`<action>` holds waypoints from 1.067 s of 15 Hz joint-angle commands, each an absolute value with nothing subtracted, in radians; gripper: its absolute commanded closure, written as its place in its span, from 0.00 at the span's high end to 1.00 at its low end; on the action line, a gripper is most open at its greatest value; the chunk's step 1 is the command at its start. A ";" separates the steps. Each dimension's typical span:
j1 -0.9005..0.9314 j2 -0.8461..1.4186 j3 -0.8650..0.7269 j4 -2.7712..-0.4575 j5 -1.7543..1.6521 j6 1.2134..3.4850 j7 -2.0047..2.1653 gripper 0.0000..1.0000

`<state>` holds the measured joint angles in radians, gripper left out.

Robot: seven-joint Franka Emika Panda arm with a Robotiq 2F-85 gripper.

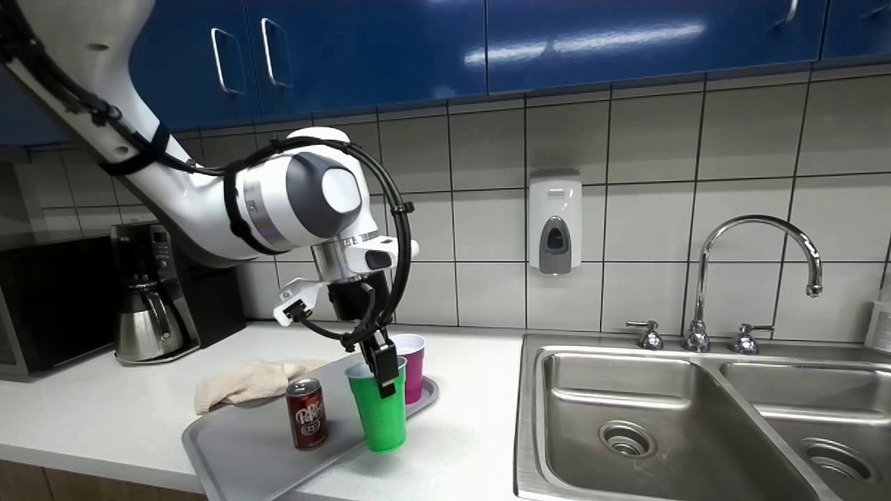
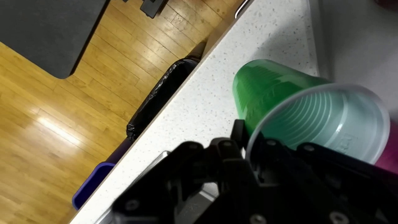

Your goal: Take the cups off of the tray

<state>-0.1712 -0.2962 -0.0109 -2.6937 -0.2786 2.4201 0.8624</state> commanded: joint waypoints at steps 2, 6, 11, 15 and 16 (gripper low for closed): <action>-0.213 -0.251 0.024 -2.694 -0.357 2.442 0.955 0.02; -0.206 -0.198 0.030 -2.693 -0.432 2.477 1.067 0.02; -0.190 -0.155 0.024 -2.683 -0.478 2.499 1.164 0.02; -0.182 -0.151 0.015 -2.684 -0.477 2.497 1.186 0.32; -0.182 -0.154 0.015 -2.685 -0.475 2.496 1.188 0.39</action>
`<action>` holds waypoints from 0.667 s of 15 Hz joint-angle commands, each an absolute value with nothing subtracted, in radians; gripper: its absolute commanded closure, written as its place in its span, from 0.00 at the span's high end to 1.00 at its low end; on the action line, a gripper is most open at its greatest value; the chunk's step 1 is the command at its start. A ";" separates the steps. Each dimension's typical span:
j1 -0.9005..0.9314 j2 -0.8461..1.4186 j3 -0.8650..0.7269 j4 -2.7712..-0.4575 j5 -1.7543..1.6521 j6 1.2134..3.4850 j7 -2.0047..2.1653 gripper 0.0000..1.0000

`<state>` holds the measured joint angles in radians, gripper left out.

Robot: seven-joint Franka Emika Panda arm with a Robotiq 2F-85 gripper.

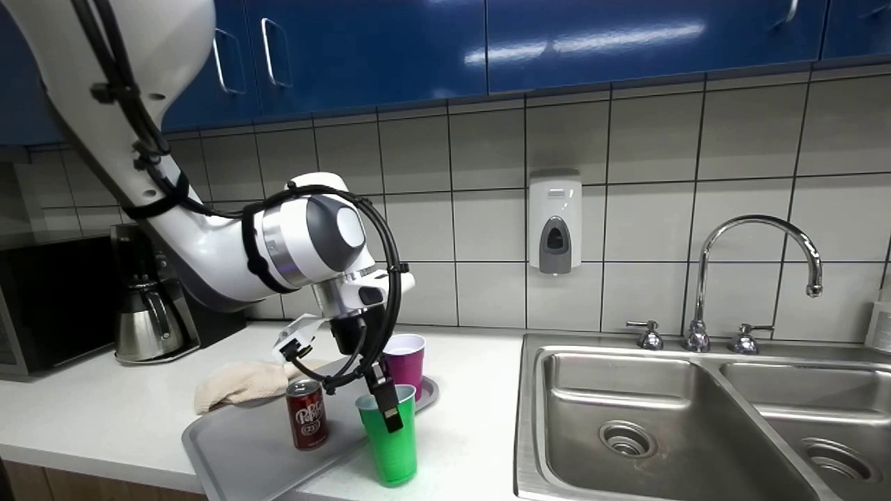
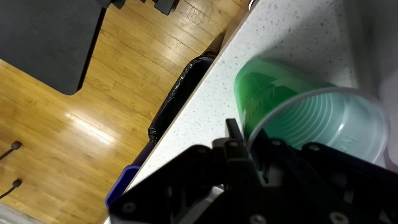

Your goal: Take the cups off of the tray

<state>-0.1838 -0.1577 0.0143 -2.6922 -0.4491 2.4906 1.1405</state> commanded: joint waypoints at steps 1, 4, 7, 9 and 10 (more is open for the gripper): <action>-0.182 -0.156 0.014 -2.687 -0.475 2.496 1.191 0.45; -0.184 -0.164 0.012 -2.691 -0.474 2.495 1.206 0.69; -0.183 -0.169 0.012 -2.693 -0.473 2.492 1.218 0.91; -0.182 -0.173 0.011 -2.694 -0.469 2.491 1.221 1.00; -0.181 -0.178 0.011 -2.695 -0.465 2.492 1.221 1.00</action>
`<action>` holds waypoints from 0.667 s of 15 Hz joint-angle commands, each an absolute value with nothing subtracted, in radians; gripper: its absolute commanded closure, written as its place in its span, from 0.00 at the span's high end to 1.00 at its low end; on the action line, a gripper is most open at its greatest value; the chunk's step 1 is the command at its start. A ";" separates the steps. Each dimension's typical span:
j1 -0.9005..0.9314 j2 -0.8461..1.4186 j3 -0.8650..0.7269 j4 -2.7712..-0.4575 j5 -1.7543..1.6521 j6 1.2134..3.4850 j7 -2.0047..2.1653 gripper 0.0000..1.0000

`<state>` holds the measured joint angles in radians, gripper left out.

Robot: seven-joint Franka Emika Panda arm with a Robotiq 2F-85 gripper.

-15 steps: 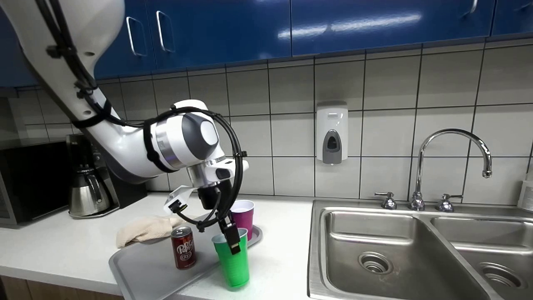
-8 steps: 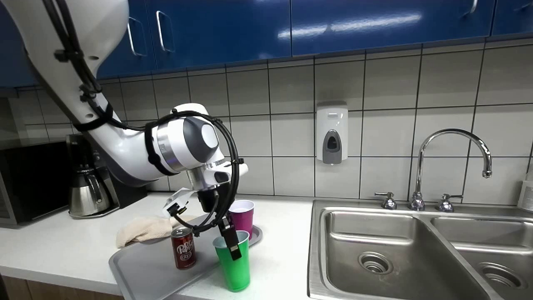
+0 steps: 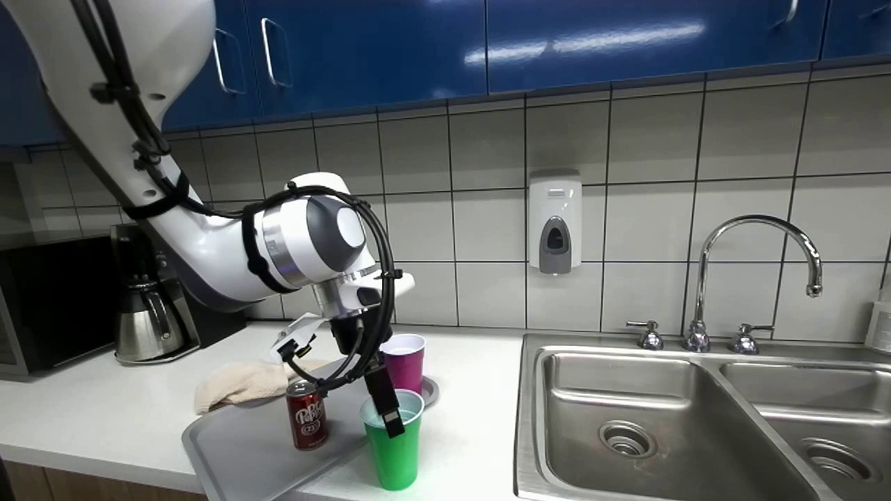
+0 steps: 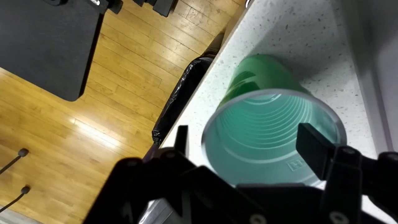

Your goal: Take the cups off of the tray

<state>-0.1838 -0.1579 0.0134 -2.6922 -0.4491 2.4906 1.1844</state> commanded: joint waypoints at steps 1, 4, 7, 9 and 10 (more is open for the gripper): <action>-0.181 -0.182 0.011 -2.696 -0.463 2.492 1.225 1.00; -0.181 -0.202 0.008 -2.704 -0.453 2.492 1.233 1.00; -0.183 -0.233 0.007 -2.708 -0.445 2.493 1.238 1.00; -0.185 -0.257 0.008 -2.708 -0.440 2.493 1.236 1.00; -0.187 -0.270 0.010 -2.708 -0.438 2.492 1.235 1.00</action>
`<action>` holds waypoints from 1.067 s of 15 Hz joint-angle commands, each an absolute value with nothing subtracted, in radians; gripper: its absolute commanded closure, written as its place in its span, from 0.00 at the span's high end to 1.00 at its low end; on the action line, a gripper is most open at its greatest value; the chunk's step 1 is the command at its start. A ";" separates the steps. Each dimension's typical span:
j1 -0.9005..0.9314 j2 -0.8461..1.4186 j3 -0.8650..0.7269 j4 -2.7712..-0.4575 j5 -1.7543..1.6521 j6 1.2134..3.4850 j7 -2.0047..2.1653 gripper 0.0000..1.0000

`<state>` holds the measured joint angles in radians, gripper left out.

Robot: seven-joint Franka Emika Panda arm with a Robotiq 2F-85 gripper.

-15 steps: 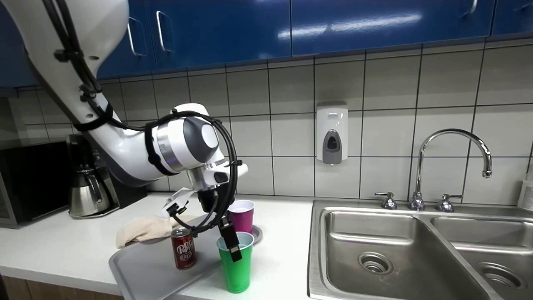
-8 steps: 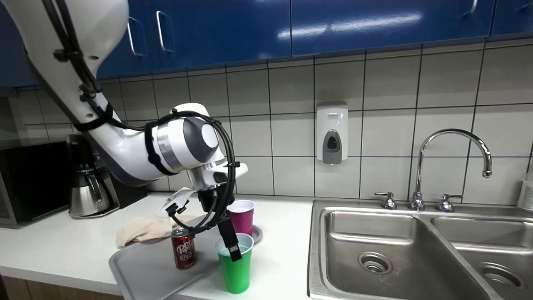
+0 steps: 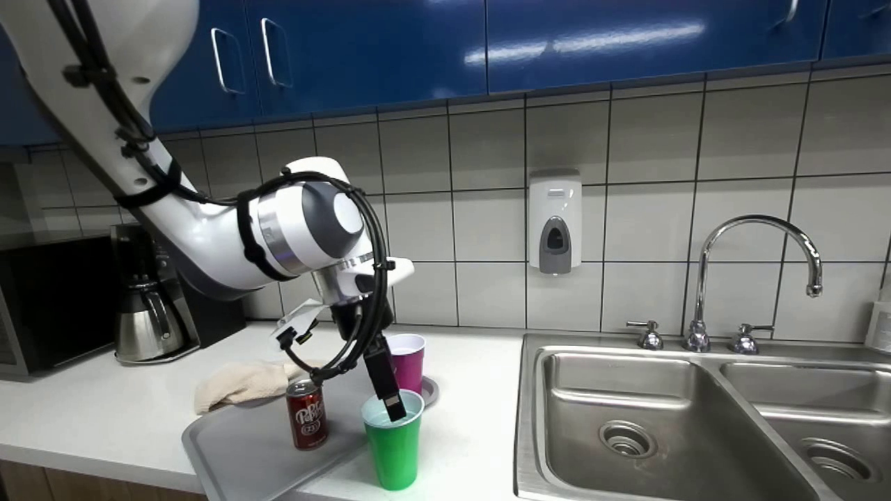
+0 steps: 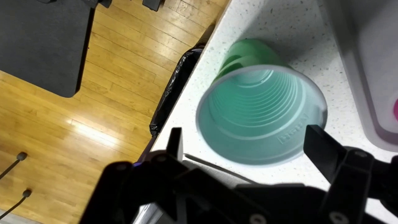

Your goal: Take the cups off of the tray

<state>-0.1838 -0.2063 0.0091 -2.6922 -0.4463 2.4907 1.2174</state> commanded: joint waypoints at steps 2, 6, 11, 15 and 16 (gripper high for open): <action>-0.189 -0.290 0.015 -2.705 -0.433 2.486 1.230 1.00; -0.188 -0.279 0.027 -2.668 -0.424 2.488 1.222 1.00; -0.183 -0.188 0.035 -2.562 -0.425 2.494 1.228 1.00; -0.167 -0.099 0.032 -2.472 -0.432 2.502 1.234 1.00; -0.159 -0.075 0.029 -2.449 -0.431 2.502 1.231 1.00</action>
<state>-0.1751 -0.1616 0.0261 -2.5355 -0.4383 2.5025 1.2176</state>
